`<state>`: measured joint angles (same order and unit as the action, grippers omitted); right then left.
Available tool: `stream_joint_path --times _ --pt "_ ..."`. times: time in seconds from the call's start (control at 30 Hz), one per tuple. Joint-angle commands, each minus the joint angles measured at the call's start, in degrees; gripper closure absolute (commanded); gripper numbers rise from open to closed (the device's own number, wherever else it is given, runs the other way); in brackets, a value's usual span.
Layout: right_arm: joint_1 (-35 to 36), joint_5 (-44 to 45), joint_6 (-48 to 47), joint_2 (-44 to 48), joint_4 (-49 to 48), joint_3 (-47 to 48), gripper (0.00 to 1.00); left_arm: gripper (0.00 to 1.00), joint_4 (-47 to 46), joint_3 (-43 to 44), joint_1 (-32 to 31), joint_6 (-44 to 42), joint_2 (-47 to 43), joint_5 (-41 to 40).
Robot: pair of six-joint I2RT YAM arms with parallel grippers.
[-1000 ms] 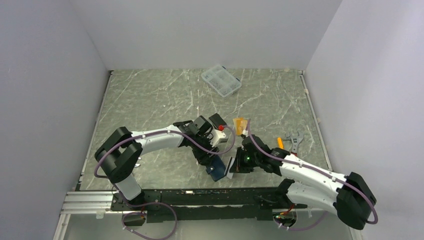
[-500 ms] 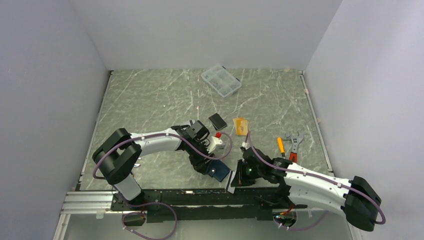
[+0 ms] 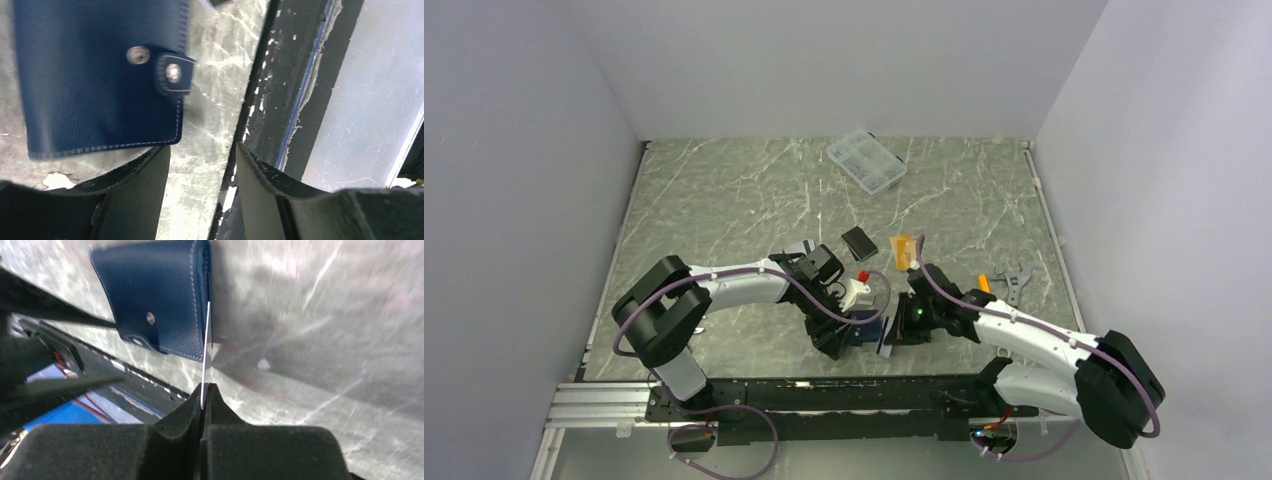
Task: Put the credit cards into the card holder
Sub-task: Open the card holder at the center of the board.
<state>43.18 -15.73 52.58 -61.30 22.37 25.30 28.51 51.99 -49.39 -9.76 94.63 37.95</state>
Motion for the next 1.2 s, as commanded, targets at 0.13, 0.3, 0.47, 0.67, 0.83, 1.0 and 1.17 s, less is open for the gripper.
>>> stream_joint_path --times 0.13,0.3,0.47,0.67,0.83,1.0,1.17 --pt "-4.12 1.26 -8.9 -7.69 -4.13 8.72 1.0 0.4 0.74 2.44 -2.34 -3.44 -3.8 -0.56" --pt "-5.31 1.65 -10.87 -8.27 -2.92 10.86 1.0 0.4 2.97 3.72 -2.54 -4.43 -7.59 -8.7" --pt "-5.52 3.22 -10.93 -5.07 0.09 12.15 1.0 0.38 2.53 5.4 -3.94 -3.87 -8.12 -21.21" --pt "-5.56 4.9 -7.56 1.0 1.49 10.22 1.0 0.26 -1.08 6.75 -7.73 -2.54 -3.4 -25.45" --pt "-5.68 6.47 -5.73 7.69 3.75 6.67 1.0 0.23 -1.11 8.38 -9.75 -2.27 1.85 -26.45" --pt "-6.21 6.43 -5.89 9.66 4.23 5.84 1.0 0.22 0.65 10.19 -9.85 -1.87 4.85 -27.54" --pt "-6.44 5.58 -5.07 10.18 2.57 4.78 1.0 0.24 1.87 10.25 -9.94 -2.35 6.67 -26.3"
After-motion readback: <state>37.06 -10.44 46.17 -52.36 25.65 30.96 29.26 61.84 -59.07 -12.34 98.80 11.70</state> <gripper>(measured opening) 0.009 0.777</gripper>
